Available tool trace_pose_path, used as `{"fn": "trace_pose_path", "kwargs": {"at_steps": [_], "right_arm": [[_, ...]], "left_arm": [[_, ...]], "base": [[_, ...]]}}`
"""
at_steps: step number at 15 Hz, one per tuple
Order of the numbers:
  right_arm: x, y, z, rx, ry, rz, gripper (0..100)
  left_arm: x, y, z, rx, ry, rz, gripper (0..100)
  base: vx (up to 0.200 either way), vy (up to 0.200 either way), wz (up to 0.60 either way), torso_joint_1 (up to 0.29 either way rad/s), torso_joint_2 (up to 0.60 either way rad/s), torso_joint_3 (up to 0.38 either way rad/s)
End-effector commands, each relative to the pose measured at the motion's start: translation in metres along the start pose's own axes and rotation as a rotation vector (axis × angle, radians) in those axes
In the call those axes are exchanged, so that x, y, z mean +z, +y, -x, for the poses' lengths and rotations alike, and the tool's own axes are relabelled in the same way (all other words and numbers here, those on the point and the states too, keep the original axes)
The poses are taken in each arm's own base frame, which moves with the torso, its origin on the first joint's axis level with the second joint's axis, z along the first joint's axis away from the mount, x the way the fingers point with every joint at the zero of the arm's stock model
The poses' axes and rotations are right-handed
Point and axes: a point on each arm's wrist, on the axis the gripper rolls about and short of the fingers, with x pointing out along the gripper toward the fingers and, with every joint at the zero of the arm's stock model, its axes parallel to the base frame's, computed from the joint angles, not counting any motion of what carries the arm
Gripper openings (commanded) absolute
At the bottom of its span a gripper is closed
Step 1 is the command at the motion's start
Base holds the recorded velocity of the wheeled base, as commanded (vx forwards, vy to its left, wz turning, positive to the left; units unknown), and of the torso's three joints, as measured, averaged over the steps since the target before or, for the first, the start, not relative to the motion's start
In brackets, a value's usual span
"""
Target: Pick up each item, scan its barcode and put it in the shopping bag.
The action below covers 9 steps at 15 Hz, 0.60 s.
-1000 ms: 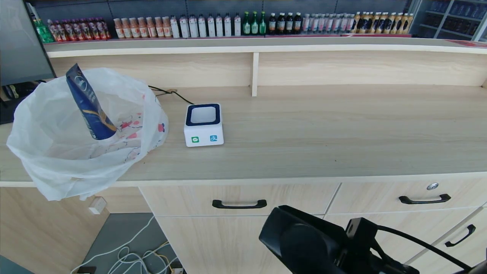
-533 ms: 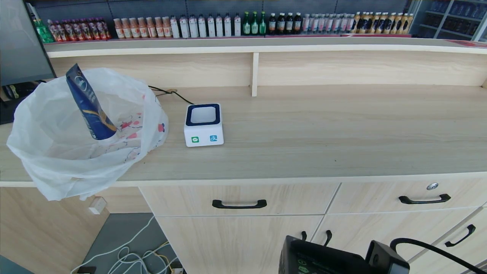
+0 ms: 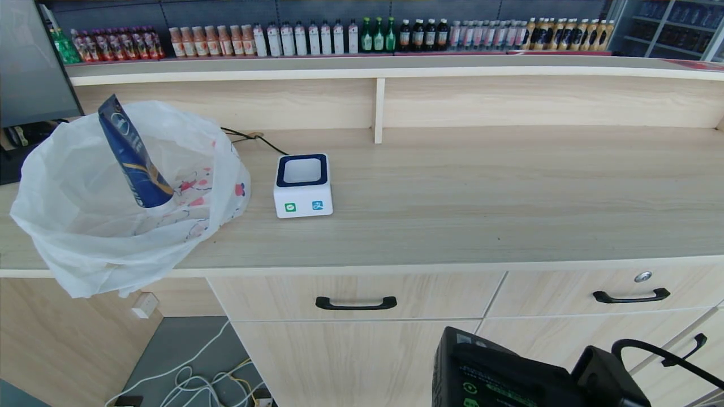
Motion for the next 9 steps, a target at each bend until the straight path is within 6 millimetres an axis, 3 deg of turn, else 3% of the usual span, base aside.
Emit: {"fn": "trace_pose_path", "kwargs": {"at_steps": [1,5,9], "right_arm": [[0.002,-0.009,0.001,-0.044,-0.012,0.048,0],[-0.005,-0.021,0.006,-0.103,0.043,0.225,0],[0.003,-0.033,-0.008,-0.165,0.01,0.374,0]], "left_arm": [[0.0,0.0,0.0,0.0,0.0,0.0,100],[0.0,0.0,0.0,0.0,0.0,0.0,100],[0.0,0.0,0.0,0.0,0.0,0.001,100]], "base": [[0.0,0.0,0.0,0.0,0.0,0.0],[0.0,0.0,0.0,0.0,0.0,0.0],[0.0,0.0,0.0,0.0,0.0,0.0]]}}
